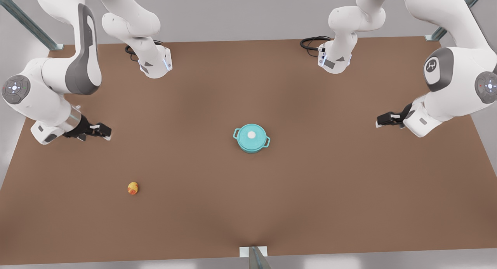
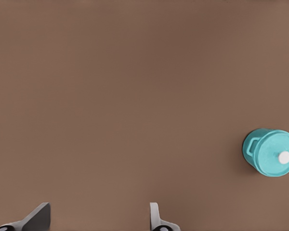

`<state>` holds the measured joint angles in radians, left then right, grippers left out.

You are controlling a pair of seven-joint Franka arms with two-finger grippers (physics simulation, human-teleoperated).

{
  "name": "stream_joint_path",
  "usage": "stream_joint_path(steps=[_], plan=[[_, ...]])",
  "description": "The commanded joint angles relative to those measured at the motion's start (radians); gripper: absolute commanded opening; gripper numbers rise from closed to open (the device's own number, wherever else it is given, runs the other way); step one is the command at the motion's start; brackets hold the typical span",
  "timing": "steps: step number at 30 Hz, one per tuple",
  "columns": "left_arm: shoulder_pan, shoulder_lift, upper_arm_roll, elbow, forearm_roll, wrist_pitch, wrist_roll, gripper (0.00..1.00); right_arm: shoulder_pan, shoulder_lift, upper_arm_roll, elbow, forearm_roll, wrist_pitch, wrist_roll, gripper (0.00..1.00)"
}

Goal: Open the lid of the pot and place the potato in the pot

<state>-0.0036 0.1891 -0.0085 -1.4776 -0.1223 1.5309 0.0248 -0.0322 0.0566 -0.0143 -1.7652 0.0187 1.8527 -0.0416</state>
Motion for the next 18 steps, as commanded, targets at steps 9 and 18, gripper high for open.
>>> stream_joint_path(steps=[9, 18], plan=[[-0.627, 0.148, -0.234, 0.003, 0.159, 0.232, -0.890, 1.00, 0.120, 0.172, 0.008, 0.121, -0.037, 0.157, -0.054, 1.00], [-0.665, 0.395, -0.223, 0.023, 0.191, 0.515, -1.166, 1.00, 0.127, 0.413, -0.001, 0.236, -0.065, 0.191, -0.050, 1.00]])
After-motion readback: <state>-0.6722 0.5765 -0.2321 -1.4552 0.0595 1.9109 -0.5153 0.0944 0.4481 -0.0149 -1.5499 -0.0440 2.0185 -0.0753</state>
